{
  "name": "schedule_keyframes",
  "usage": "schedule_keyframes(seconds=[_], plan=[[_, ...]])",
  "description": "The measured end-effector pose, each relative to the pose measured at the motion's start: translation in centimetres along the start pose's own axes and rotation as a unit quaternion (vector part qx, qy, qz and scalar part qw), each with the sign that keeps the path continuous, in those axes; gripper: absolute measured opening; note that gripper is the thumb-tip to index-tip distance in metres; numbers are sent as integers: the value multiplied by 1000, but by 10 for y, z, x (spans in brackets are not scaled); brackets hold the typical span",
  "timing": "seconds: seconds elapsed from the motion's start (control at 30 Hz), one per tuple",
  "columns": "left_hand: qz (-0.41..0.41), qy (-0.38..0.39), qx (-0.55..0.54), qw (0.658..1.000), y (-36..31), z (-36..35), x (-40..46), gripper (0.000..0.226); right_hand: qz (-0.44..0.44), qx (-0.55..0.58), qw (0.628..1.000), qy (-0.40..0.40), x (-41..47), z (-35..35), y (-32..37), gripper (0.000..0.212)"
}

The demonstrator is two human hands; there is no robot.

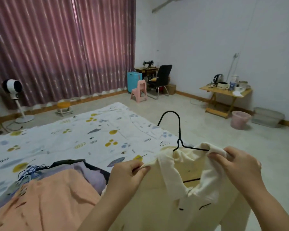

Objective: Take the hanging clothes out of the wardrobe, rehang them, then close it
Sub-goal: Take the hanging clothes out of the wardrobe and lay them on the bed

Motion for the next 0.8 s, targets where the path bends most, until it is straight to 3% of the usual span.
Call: schedule_keyframes(seconds=[0.33, 0.8], plan=[[73, -17, -25, 997, 34, -96, 98, 32, 45, 2, 999, 17, 149, -59, -43, 38], [215, -86, -26, 972, 129, -162, 200, 29, 117, 1, 984, 133, 323, -205, -30, 33]])
Point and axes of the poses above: each hand's wrist, its own x-axis towards the middle knuckle, its own z-axis out of the back of the hand, y = z × x, the point moved 1 cm from there along x, towards the middle knuckle, and after that the axes turned 8 degrees about -z, right-handed, at the moved point
